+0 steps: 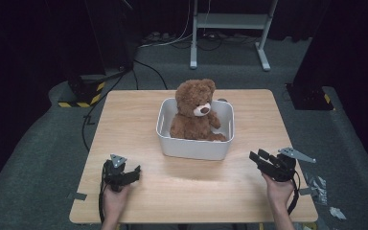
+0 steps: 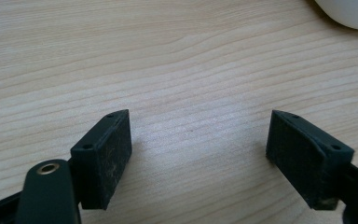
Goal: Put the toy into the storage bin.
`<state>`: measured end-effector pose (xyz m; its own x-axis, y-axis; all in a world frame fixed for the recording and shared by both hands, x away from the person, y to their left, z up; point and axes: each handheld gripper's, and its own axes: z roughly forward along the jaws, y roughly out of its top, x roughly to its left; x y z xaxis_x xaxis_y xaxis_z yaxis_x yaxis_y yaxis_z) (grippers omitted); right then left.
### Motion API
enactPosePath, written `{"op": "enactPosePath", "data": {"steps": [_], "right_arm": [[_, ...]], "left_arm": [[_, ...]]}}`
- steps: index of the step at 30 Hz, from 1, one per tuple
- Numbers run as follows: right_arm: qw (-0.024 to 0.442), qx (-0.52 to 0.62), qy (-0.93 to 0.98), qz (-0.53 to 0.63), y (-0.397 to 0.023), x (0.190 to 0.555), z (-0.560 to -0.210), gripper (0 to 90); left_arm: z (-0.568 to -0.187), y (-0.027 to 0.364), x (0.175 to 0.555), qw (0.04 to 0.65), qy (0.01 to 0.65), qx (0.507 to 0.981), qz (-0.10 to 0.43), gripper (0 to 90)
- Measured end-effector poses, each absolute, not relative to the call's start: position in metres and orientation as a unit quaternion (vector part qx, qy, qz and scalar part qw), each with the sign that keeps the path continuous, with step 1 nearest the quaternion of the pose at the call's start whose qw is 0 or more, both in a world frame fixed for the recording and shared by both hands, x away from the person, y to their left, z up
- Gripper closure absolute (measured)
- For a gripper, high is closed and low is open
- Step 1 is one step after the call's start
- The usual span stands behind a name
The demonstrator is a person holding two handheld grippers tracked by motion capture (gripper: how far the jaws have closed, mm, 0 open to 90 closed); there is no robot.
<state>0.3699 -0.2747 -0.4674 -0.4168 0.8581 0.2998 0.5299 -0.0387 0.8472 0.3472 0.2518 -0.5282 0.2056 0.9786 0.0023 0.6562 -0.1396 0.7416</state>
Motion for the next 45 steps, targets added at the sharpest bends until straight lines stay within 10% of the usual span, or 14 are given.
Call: {"op": "enactPosePath", "data": {"steps": [45], "right_arm": [[0.167, 0.557, 0.693, 0.426, -0.268, 0.390, -0.513, 51.3]], "left_arm": [[-0.528, 0.252, 0.347, 0.314, 0.574, 0.711, 0.257, 22.1]]}}
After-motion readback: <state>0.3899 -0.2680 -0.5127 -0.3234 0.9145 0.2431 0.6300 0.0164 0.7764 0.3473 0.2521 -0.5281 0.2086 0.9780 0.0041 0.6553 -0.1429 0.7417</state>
